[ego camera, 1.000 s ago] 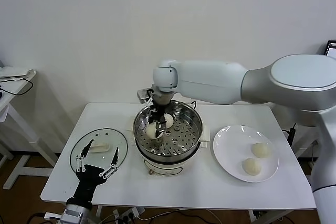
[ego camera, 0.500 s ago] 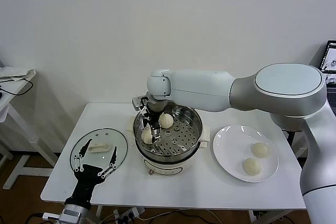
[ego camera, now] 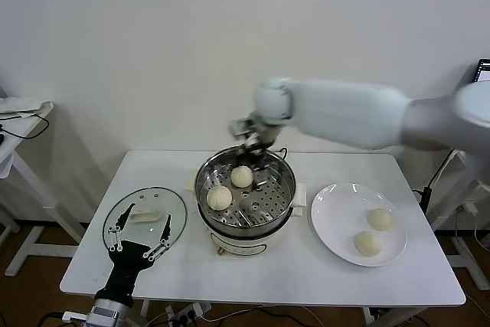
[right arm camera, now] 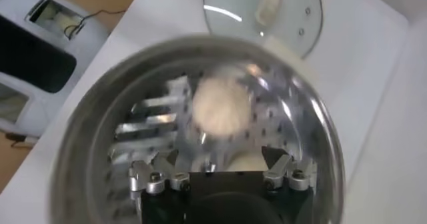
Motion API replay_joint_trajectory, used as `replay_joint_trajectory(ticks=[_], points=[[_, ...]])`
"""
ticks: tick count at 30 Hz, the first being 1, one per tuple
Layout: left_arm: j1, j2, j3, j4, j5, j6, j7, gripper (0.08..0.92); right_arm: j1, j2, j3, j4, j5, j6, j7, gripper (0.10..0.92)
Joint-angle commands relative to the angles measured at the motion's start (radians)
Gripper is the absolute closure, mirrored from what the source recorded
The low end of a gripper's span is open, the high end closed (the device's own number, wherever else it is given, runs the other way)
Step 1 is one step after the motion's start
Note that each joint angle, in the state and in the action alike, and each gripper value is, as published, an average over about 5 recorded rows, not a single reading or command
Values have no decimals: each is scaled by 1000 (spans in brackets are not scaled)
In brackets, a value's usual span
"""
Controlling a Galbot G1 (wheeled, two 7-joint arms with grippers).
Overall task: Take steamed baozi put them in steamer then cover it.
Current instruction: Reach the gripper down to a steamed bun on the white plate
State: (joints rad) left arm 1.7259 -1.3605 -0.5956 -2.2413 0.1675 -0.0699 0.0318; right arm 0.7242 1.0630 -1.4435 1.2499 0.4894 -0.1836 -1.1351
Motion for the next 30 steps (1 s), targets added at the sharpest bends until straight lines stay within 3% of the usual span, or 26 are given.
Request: replay_joint_trajectory(ticks=[1, 11, 30], points=[[2, 0, 5, -6, 2, 1, 1, 177, 36, -366, 21, 64, -139, 95, -118, 203], [20, -4, 21, -12, 20, 0, 2, 177, -208, -523, 46, 25, -289, 140, -134, 203], [42, -11, 6, -18, 23, -4, 4, 177, -467, -465, 168, -24, -343, 101, -4, 203]])
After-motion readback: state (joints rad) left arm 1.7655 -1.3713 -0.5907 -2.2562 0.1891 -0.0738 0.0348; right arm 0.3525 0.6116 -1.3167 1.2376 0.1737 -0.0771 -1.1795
